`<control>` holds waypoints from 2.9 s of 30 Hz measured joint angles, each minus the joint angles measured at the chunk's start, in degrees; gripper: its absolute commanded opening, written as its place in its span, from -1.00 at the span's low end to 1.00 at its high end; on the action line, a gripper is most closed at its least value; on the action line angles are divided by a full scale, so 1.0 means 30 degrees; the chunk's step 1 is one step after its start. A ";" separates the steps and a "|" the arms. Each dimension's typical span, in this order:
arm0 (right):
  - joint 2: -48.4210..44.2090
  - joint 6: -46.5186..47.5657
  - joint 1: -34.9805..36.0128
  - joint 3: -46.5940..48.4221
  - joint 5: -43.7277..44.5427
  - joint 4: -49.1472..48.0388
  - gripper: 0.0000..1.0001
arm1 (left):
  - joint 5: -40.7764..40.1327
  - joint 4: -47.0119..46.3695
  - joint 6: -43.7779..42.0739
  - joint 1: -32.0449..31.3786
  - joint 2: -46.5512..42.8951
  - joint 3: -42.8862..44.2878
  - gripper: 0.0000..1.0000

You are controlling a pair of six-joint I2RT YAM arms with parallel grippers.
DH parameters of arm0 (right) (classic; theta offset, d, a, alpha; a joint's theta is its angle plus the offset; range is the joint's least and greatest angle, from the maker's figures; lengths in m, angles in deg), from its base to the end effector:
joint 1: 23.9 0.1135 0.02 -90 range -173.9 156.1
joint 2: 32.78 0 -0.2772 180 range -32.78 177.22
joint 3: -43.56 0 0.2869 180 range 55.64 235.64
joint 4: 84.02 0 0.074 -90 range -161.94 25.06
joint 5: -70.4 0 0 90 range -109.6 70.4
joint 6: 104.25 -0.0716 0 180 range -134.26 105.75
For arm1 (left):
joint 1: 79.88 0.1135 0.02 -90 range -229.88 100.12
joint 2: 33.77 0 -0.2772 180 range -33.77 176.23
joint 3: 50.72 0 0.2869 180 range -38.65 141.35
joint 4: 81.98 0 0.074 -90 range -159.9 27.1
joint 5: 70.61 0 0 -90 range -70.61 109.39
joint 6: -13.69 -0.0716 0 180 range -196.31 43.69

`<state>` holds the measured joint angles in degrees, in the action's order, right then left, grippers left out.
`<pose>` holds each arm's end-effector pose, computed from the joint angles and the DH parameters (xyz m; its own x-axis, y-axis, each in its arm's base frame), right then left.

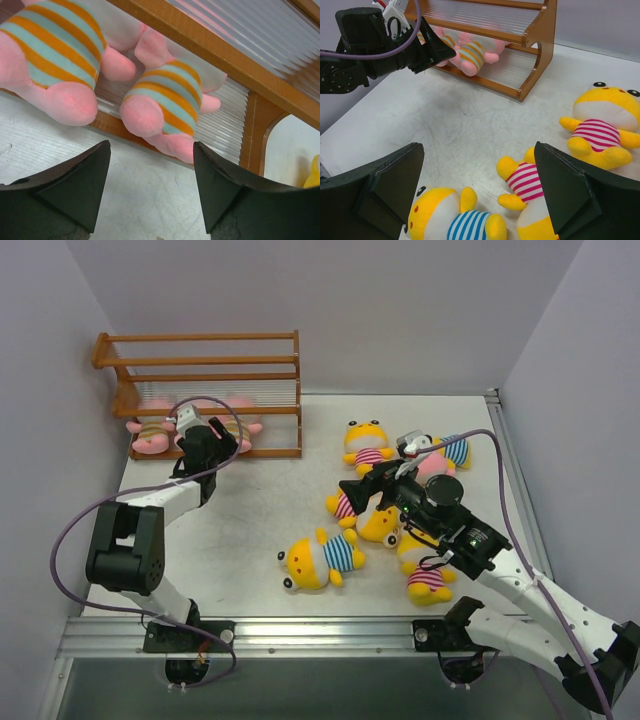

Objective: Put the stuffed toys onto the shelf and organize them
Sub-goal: Place the stuffed toy onto shelf

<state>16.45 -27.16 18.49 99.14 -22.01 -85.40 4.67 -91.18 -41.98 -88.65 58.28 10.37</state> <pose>0.1962 0.1831 0.3747 -0.0605 0.2470 -0.9671 -0.7087 0.6716 0.2159 0.4070 -0.0444 0.1898 -0.2542 -0.5127 -0.8201 -0.2775 0.8510 -0.4460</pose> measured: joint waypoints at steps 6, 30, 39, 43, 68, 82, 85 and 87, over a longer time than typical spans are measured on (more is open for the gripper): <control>0.0000 0.0219 0.0000 -0.0051 -0.0007 -0.0058 0.95 | -0.0284 -0.0947 0.0109 0.0000 0.0678 0.0138 0.39; 0.0270 0.0532 -0.0015 -0.0291 -0.0182 -0.0299 0.95 | -0.0138 -0.3082 0.1603 0.0750 0.2157 -0.0131 0.14; 0.0306 0.0772 -0.0015 -0.0291 -0.0197 -0.0299 0.95 | 0.0561 -0.3140 0.2229 0.0882 0.2776 0.0029 -0.17; 0.0306 0.0809 -0.0015 -0.0291 -0.0197 -0.0299 0.95 | 0.0889 -0.3147 0.2601 0.0918 0.2790 0.0131 -0.55; 0.0117 0.0831 -0.0029 -0.0291 -0.0197 -0.0299 0.95 | 0.5093 -0.4561 0.8014 0.2419 0.3614 -0.0146 -0.95; -0.0022 0.0801 -0.0029 -0.0291 -0.0197 -0.0299 0.95 | 0.6900 -0.4852 0.8837 0.2718 0.3694 -0.0648 -0.95; -0.0036 0.0780 -0.0029 -0.0291 -0.0204 -0.0299 0.95 | 0.7104 -0.4816 0.8830 0.2841 0.3694 -0.0648 -0.95; -0.0036 0.0772 -0.0029 -0.0291 -0.0204 -0.0291 0.95 | 0.7155 -0.4721 0.8786 0.3089 0.3687 -0.0648 -0.94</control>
<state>16.34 -24.84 18.40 98.27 -22.62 -86.27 26.14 -105.35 -15.62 -79.39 69.34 8.42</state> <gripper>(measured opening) 0.975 0.051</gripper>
